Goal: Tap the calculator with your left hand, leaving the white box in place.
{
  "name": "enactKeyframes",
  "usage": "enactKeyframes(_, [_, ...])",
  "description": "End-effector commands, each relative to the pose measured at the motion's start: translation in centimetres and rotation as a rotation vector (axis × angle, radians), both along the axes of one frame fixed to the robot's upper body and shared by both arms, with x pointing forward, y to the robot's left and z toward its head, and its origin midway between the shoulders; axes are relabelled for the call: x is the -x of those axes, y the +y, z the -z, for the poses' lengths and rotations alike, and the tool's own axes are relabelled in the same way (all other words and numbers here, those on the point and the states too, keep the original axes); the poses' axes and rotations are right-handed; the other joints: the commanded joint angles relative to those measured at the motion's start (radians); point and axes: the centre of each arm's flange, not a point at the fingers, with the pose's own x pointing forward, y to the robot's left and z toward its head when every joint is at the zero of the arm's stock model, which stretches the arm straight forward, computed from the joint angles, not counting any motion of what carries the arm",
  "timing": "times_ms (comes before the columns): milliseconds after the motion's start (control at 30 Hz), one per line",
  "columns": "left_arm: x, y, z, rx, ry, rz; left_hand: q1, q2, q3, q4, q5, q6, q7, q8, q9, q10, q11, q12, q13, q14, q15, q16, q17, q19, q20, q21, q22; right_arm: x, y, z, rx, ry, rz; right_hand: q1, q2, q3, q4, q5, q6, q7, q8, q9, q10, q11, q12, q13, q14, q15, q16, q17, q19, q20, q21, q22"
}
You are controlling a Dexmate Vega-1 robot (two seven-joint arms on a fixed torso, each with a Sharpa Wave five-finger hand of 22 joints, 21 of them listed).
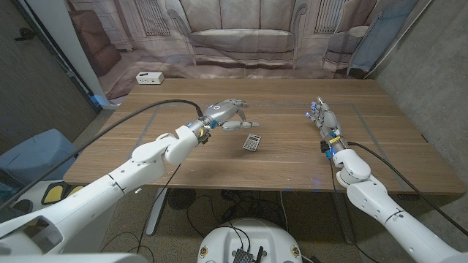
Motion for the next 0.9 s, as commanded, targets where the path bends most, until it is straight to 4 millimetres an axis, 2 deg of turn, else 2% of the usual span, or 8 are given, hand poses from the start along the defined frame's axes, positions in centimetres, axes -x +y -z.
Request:
enactKeyframes(33, [-0.4,-1.2,-0.6,-0.082,0.056,-0.064,-0.008,0.0,-0.008,0.002,0.004,0.015,0.003,-0.002,0.005,-0.002,0.001,-0.006,0.002,-0.006,0.001,0.001,0.001,-0.005,0.005,0.0,0.001,0.4,-0.2,0.1,-0.002,-0.005,0.01,0.007,0.007,0.0,-0.001,-0.002,0.009,-0.003,0.005,0.005,0.007,-0.001,0.001,0.006,0.002,0.01,-0.003,0.002,0.003,0.006,-0.002,0.002])
enactKeyframes(433, [-1.0,-2.1,-0.9,-0.159,0.123,-0.119,-0.013,0.002,-0.011,0.005,0.004,0.029,0.006,-0.003,0.005,-0.007,0.002,-0.007,0.002,-0.01,0.0,0.004,0.001,-0.019,0.017,-0.002,0.002,0.2,0.0,0.2,-0.013,-0.005,0.006,0.006,0.008,-0.001,0.0,-0.002,0.015,-0.004,0.007,0.005,0.013,-0.001,0.003,0.006,0.004,0.01,-0.003,0.003,0.005,0.008,-0.002,0.002])
enactKeyframes(467, [-1.1,-2.2,-0.9,-0.167,0.125,-0.123,-0.014,0.002,-0.012,0.005,0.004,0.03,0.008,-0.004,0.005,-0.011,0.009,-0.008,0.002,-0.01,0.0,0.004,0.001,-0.019,0.018,-0.002,0.002,0.2,0.0,0.2,-0.013,-0.005,0.006,0.005,0.008,-0.001,0.0,-0.002,0.016,-0.004,0.007,0.005,0.012,-0.001,0.003,0.006,0.004,0.01,-0.002,0.003,0.005,0.008,-0.002,0.002])
enactKeyframes(900, [-1.6,-2.9,-0.6,-0.208,0.135,-0.124,-0.021,0.003,-0.017,0.01,0.005,0.018,0.004,-0.018,0.005,-0.016,0.002,-0.008,0.002,-0.012,0.0,0.006,0.001,-0.025,0.039,0.0,0.002,0.4,-0.2,0.2,-0.014,-0.004,0.016,0.003,0.009,-0.003,0.001,-0.002,0.019,-0.005,0.008,0.005,0.016,-0.002,0.003,0.007,0.006,0.01,-0.002,0.003,0.006,0.01,-0.002,0.002])
